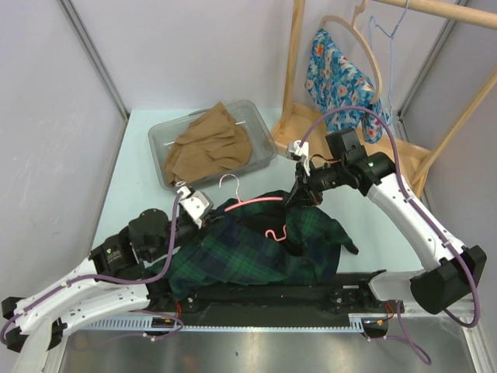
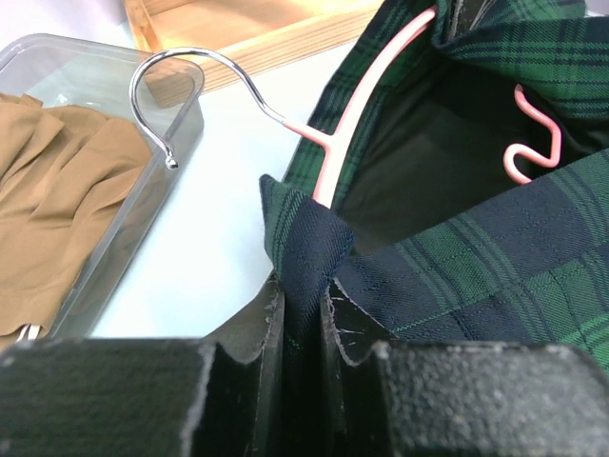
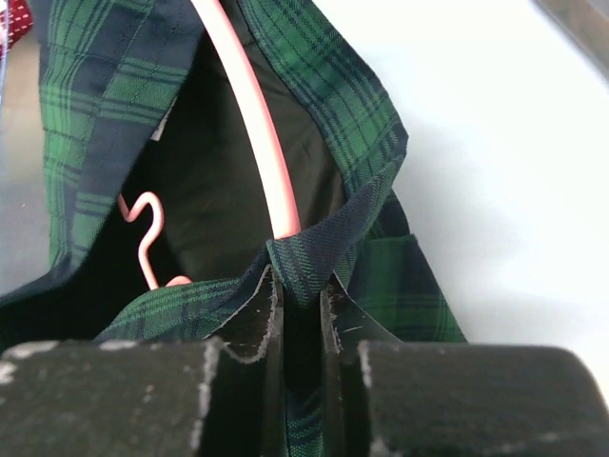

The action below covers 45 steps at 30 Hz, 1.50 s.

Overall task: Place the skirt on the hanger
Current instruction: Place skirt on hanger

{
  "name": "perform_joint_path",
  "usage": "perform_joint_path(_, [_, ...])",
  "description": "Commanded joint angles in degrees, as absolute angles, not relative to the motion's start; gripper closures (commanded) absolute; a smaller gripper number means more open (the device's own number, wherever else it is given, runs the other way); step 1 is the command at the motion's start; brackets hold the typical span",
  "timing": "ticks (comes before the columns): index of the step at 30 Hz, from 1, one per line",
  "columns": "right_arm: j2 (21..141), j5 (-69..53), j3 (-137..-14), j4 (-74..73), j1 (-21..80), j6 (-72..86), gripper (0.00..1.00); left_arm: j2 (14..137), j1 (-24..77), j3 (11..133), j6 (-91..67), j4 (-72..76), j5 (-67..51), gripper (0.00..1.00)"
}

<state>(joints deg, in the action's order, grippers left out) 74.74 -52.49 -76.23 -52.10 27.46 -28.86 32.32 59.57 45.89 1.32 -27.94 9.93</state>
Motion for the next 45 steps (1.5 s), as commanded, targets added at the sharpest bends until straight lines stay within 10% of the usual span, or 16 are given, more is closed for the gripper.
perform_joint_path(1, [69.7, -47.5, -78.5, -47.6, 29.3, -21.6, 1.0, 32.4, 60.2, 50.0, -2.7, -13.5, 16.8, 0.96])
perform_joint_path(6, [62.7, -34.6, -78.5, -41.1, 31.1, -17.8, 1.0, 32.1, 60.2, 50.6, -4.6, -13.3, 25.8, 0.33])
perform_joint_path(9, [59.4, -25.0, -78.5, -38.7, 32.3, -17.6, 1.0, 32.3, 60.2, 50.9, -5.6, -12.9, 31.5, 0.18])
perform_joint_path(18, [54.1, -2.2, -77.9, -31.6, 36.0, -22.3, 1.0, 37.2, 60.2, 52.5, -12.2, -17.8, 44.9, 0.1])
perform_joint_path(28, [48.6, -8.1, -78.4, -30.8, 35.7, -22.9, 1.0, 40.1, 53.0, 45.6, -20.4, -22.2, 36.2, 0.1])
perform_joint_path(36, [46.5, -12.5, -79.3, -34.4, 34.3, -21.6, 1.0, 42.9, 44.5, 44.8, -18.2, -17.8, 27.2, 0.16])
perform_joint_path(40, [46.0, -12.5, -79.4, -34.8, 34.0, -21.3, 1.0, 45.4, 43.6, 46.0, -17.6, -20.2, 29.6, 0.75])
perform_joint_path(45, [45.4, -11.2, -79.4, -37.1, 33.6, -21.8, 1.0, 44.8, 43.4, 46.7, -19.1, -23.2, 37.5, 0.96])
